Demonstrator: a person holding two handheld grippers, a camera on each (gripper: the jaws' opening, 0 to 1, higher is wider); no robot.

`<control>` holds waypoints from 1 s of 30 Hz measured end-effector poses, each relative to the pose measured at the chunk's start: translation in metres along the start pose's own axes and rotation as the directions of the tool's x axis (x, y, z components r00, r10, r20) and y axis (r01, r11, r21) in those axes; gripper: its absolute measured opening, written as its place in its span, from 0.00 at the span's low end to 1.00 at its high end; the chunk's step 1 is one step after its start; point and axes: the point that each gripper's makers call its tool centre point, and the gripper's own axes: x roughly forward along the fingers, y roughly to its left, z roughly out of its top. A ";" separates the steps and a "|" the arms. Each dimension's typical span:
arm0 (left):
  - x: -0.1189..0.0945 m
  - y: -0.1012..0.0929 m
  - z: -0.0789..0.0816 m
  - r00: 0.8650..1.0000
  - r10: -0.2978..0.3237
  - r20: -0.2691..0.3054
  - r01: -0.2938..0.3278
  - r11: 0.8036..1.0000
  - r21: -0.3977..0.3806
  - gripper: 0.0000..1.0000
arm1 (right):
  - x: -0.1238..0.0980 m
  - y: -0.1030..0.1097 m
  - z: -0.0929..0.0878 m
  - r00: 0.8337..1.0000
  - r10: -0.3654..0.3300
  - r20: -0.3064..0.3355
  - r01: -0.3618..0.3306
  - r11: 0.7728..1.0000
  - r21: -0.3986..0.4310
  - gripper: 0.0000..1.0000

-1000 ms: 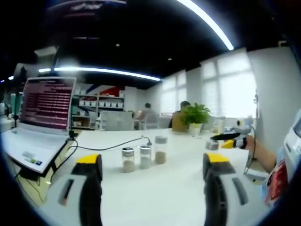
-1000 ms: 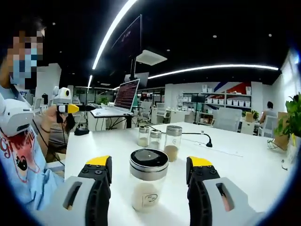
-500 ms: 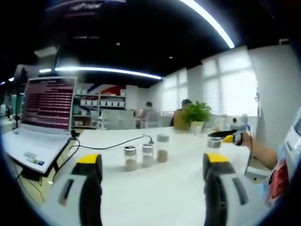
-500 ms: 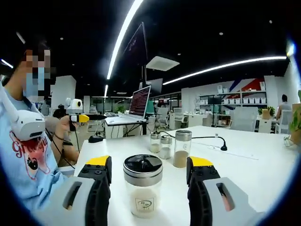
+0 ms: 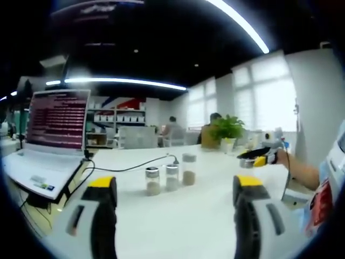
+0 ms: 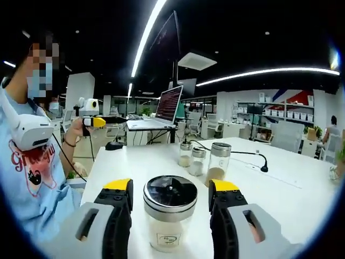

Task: Rotate the seasoning bottle until the label or dispensing opening points toward the visible target arrow and the bottle remains upright within the marked orientation range

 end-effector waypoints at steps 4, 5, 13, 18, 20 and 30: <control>0.002 -0.001 -0.002 1.000 -0.001 -0.007 0.001 1.000 0.003 0.94 | 0.004 -0.001 -0.002 1.000 0.010 0.005 -0.010 1.000 0.017 0.52; 0.002 -0.002 -0.002 1.000 -0.004 -0.009 0.004 1.000 0.003 0.94 | 0.005 -0.002 -0.002 1.000 0.003 0.006 -0.003 0.999 0.036 0.51; 0.000 -0.006 0.002 1.000 -0.022 0.010 0.022 1.000 -0.007 0.94 | 0.009 0.002 -0.003 0.999 0.032 0.023 -0.033 0.997 0.063 0.43; 0.002 -0.004 0.000 1.000 -0.009 -0.001 0.009 1.000 -0.007 0.94 | 0.009 0.004 -0.004 0.999 0.030 0.033 -0.032 0.998 0.046 0.42; 0.003 -0.005 -0.002 1.000 -0.016 -0.008 0.016 1.000 -0.001 0.94 | 0.009 0.004 -0.003 0.999 0.028 0.042 -0.030 0.998 0.054 0.42; 0.002 -0.004 -0.002 1.000 -0.016 -0.008 0.016 1.000 0.004 0.94 | 0.008 0.000 -0.003 0.997 -0.051 0.056 0.047 0.997 0.065 0.42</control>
